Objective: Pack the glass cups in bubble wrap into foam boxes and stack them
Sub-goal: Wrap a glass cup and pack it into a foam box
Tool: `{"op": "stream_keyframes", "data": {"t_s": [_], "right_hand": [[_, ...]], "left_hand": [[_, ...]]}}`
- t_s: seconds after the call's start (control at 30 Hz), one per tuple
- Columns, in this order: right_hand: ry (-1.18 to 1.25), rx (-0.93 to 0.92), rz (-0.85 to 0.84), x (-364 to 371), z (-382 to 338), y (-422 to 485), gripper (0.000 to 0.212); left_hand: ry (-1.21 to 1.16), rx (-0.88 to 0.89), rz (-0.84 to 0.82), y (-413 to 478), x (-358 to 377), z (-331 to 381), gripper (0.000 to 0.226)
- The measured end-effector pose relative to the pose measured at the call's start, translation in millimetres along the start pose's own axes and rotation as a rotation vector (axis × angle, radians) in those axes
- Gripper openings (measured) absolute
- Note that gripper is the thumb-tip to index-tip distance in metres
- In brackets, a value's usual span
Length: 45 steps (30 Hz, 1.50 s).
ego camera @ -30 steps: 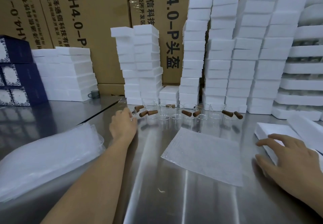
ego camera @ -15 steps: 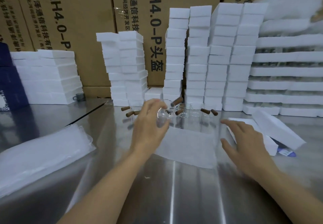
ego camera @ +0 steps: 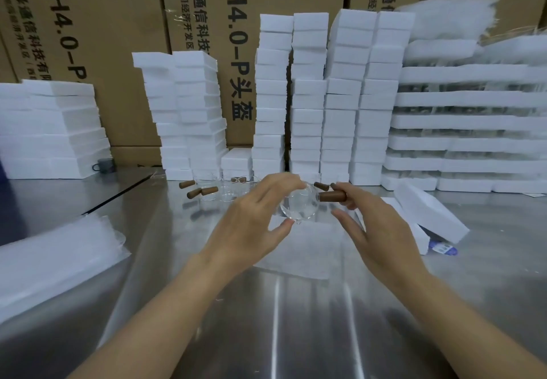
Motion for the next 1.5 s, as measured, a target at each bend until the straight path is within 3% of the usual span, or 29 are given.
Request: {"op": "stream_keyframes", "data": {"t_s": [0.17,0.33,0.7,1.5], "right_hand": [[0.184,-0.012,0.152,-12,-7,4,0.023],[0.296,-0.009,0.262,-20,-15,3,0.018],[0.323,-0.022,0.301,-27,-23,2,0.018],[0.413,0.019,0.221,-18,-32,2,0.020]], "left_hand": [[-0.176,-0.081,0.104,5,-13,10,0.079],[-0.290,-0.172,0.279,11,-25,14,0.084],[-0.120,-0.117,0.304,8,-31,19,0.066],[-0.024,0.001,0.349,7,-36,22,0.066]]}}
Point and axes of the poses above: each hand's wrist, its own y-axis towards the middle knuckle, its own x-axis out of the palm, z = x × y, the point moved 6 cm from there along y, towards the middle knuckle, and after that the axes turned 1 degree about -y, right-handed, at the moved point
